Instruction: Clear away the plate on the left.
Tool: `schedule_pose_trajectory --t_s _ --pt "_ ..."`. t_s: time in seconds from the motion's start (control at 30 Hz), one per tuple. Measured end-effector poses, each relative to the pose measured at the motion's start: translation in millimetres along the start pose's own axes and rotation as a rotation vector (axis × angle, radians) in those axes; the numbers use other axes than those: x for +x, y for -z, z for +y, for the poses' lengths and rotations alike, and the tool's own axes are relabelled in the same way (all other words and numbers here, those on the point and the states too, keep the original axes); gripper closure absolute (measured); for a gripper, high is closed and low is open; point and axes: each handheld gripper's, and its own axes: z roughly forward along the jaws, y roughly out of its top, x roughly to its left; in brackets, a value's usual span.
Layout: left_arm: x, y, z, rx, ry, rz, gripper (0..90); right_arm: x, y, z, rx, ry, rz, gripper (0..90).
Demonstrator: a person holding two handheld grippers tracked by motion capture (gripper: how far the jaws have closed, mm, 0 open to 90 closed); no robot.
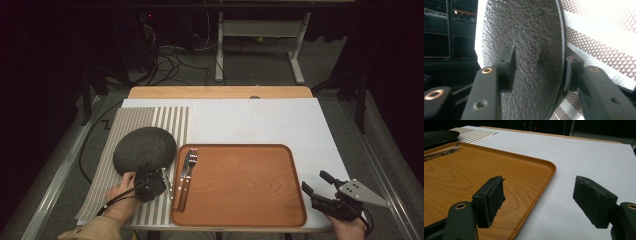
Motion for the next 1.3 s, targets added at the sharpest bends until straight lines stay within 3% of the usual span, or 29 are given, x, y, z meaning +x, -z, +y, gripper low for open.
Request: schedule_pose_trajectory --t_s 0.07,0.37,0.4,0.47,0.7,0.87,0.9,1.07,1.13,1.17,1.3 --pt "-2.2 0.3 1.0 0.012 -0.021 0.014 53.2 -0.1 0.1 0.0 0.0 0.001 0.0 25.3" --pt "-7.1 -2.3 3.9 0.015 -0.015 0.051 70.9 0.3 -0.1 0.1 0.0 0.005 0.0 25.3" --pt "-7.1 -1.5 4.3 0.027 -0.03 0.046 72.4 0.4 -0.1 0.1 0.001 0.004 0.001 25.3" --pt "-9.2 -1.2 4.7 0.035 -0.052 0.055 72.7 0.5 -0.1 0.0 0.001 0.004 0.001 25.3" --pt "-14.5 -3.6 6.0 0.029 -0.064 0.06 74.6 0.4 -0.2 0.0 0.001 0.005 0.002 25.3" --pt "-17.9 -4.2 6.8 0.048 -0.118 0.057 78.9 0.2 0.0 0.0 0.0 0.004 0.0 25.3" --pt "-19.3 -5.3 6.3 0.033 -0.107 0.067 79.9 0.2 0.0 0.0 0.0 0.004 0.0 25.3" --pt "-18.4 -4.0 6.5 0.044 -0.137 0.067 81.0 0.1 -0.1 0.0 0.0 0.004 0.0 25.3" --pt "-20.2 -4.9 5.5 0.027 -0.138 0.079 81.4 0.1 -0.2 0.0 0.0 0.004 0.001 25.4" --pt "-19.9 -3.5 5.5 0.037 -0.159 0.081 81.5 0.1 -0.3 0.0 0.001 0.005 0.001 25.4" --pt "-16.9 0.4 5.8 0.032 -0.165 0.101 81.6 0.1 -0.6 0.1 0.001 0.007 0.003 25.4"
